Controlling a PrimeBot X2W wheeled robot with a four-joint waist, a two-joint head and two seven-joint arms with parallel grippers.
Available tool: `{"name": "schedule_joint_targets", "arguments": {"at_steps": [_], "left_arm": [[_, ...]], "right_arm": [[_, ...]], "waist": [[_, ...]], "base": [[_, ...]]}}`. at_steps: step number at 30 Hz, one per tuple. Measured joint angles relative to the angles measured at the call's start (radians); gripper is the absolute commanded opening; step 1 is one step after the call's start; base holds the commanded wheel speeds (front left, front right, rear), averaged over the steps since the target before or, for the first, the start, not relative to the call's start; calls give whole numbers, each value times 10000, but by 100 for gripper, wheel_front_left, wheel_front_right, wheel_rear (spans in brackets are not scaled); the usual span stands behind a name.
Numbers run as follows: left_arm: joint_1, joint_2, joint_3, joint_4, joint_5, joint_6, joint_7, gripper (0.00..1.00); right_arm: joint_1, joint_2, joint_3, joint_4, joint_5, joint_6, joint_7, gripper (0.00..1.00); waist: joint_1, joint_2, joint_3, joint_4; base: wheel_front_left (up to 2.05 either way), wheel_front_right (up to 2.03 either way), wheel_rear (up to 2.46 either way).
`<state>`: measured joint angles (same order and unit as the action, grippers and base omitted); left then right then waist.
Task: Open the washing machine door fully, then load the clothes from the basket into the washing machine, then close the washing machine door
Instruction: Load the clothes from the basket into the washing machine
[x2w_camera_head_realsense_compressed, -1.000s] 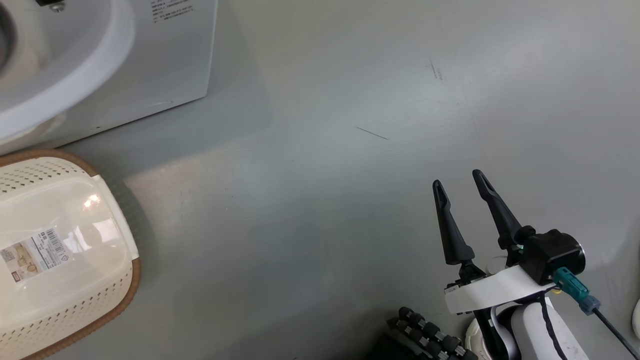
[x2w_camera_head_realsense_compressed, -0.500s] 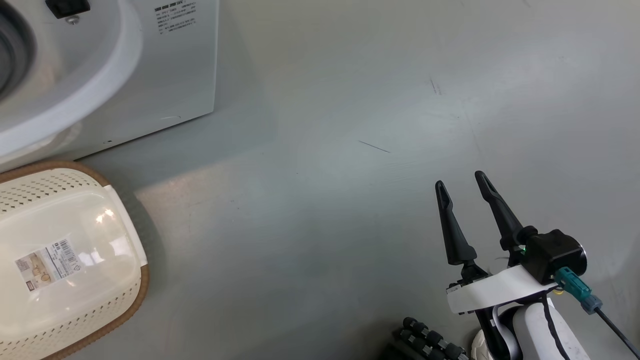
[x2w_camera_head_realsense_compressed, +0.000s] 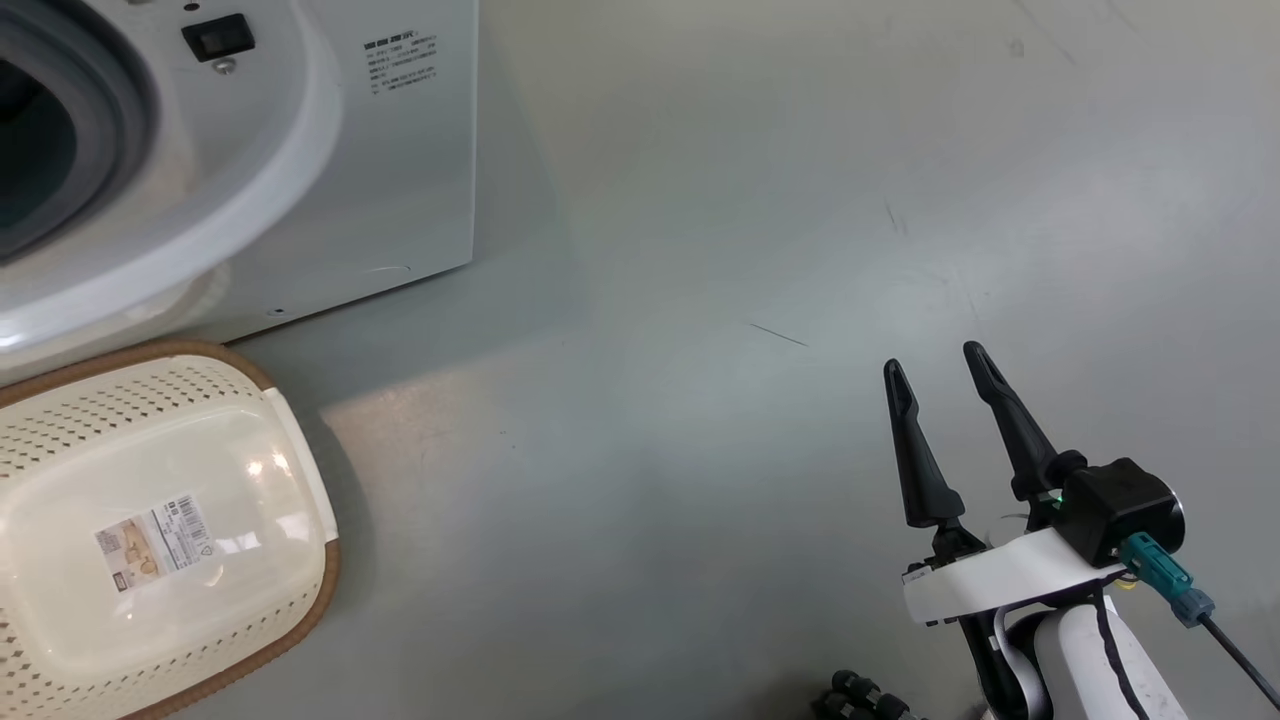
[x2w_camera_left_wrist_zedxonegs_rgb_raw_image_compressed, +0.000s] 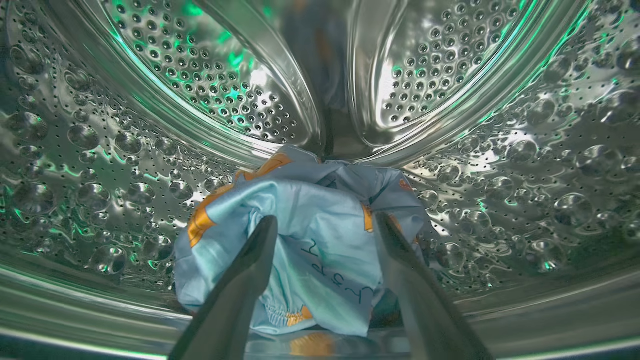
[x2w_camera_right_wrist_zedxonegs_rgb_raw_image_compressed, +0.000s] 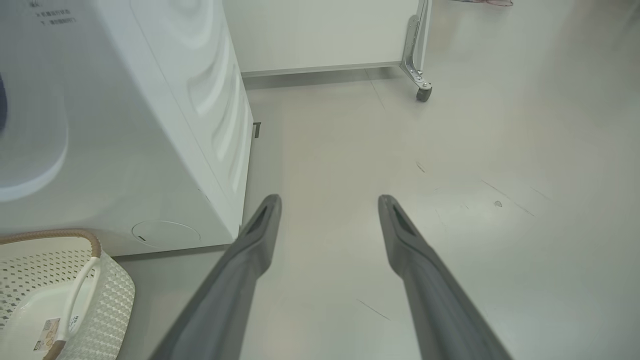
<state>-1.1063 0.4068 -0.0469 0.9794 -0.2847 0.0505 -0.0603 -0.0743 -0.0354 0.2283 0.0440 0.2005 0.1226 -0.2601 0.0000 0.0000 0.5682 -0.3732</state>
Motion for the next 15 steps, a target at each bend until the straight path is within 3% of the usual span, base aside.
{"name": "schedule_joint_targets", "arguments": {"at_steps": [15], "left_arm": [[188,-727,82,780,-255,-163,-548,100]], "right_arm": [[26,-10,-155,107,-153,0,0,100]], "waist": [[0,0,-963,643]], "base": [[0,0,0]]}}
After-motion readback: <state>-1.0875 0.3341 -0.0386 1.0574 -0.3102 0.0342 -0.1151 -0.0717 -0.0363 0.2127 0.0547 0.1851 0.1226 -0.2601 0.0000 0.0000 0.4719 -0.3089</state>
